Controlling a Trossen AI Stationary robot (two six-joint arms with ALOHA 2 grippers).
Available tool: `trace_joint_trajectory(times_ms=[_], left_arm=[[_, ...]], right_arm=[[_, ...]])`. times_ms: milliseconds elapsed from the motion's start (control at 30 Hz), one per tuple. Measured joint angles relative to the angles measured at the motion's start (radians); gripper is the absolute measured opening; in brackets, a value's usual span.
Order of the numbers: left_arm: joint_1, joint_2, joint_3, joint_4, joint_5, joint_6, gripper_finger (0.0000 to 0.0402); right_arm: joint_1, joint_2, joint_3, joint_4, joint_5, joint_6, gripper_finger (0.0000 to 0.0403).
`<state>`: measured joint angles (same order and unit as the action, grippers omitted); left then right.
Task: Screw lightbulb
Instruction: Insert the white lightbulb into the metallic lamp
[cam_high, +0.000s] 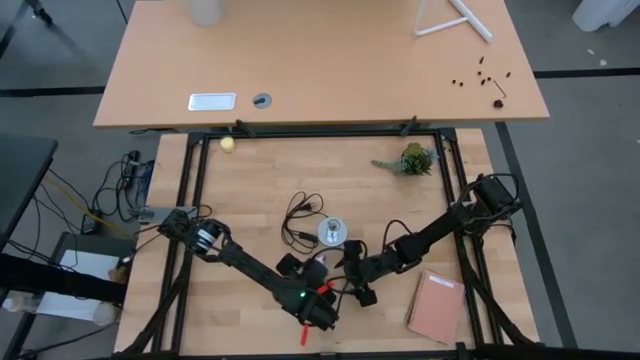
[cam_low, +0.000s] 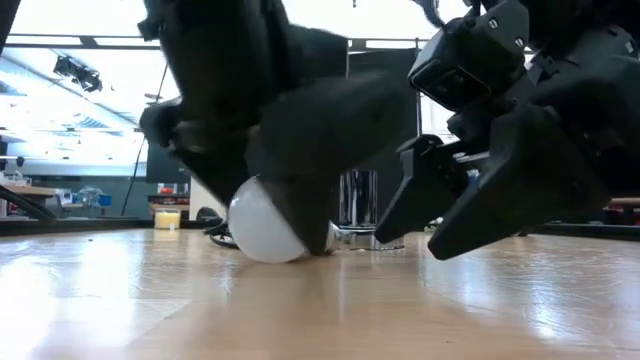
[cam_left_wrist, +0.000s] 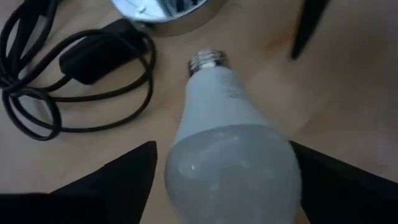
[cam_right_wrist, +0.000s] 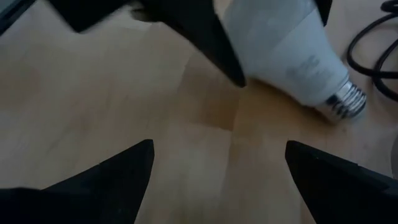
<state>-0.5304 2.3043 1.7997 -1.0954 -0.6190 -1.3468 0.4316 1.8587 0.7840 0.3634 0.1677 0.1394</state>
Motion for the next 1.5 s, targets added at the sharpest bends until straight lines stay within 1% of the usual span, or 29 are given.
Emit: trace_joint_trajectory(times_ms=[100,267,467,633,833,1000,1133,1200,1267,1333,1433,1500], left_arm=[[-0.009,-0.001,-0.033,0.022,-0.012,0.001,0.0334],[-0.018,-0.002,-0.038,0.030,-0.028,0.057,0.0322],[-0.029,-0.001,-0.039,0.017,-0.100,0.136,0.0304],[-0.033,-0.001,-0.039,-0.010,-0.186,0.162,0.0297],[-0.036,0.000,-0.036,-0.032,-0.221,0.181,0.0296],[-0.040,0.001,0.032,-0.072,-0.217,0.223,0.0295],[-0.038,0.001,0.133,-0.159,-0.208,0.272,0.0295],[-0.034,0.001,0.194,-0.193,-0.206,0.325,0.0295],[-0.032,0.000,0.248,-0.205,-0.207,0.383,0.0295],[-0.032,0.000,0.299,-0.230,-0.207,0.434,0.0295],[-0.033,0.000,0.358,-0.249,-0.208,0.491,0.0295],[-0.033,0.000,0.381,-0.258,-0.211,0.530,0.0295]], right_arm=[[0.000,-0.012,0.000,-0.019,0.000,0.000,0.0372],[0.000,-0.058,0.000,-0.072,0.005,0.000,0.0372],[0.000,-0.112,0.000,-0.129,0.013,0.011,0.0372],[0.003,-0.159,0.000,-0.209,0.030,0.031,0.0372],[0.021,-0.220,0.000,-0.326,0.072,0.058,0.0372],[0.026,-0.306,0.000,-0.474,0.068,0.075,0.0372],[0.024,-0.355,0.000,-0.487,0.049,0.030,0.0372],[0.019,-0.368,-0.010,-0.447,0.035,-0.017,0.0372],[0.014,-0.385,-0.040,-0.338,0.005,-0.057,0.0372],[0.012,-0.398,-0.063,-0.244,0.006,-0.073,0.0372],[0.011,-0.420,-0.073,-0.216,0.046,-0.088,0.0372],[0.016,-0.429,-0.073,-0.199,0.048,-0.088,0.0372]])
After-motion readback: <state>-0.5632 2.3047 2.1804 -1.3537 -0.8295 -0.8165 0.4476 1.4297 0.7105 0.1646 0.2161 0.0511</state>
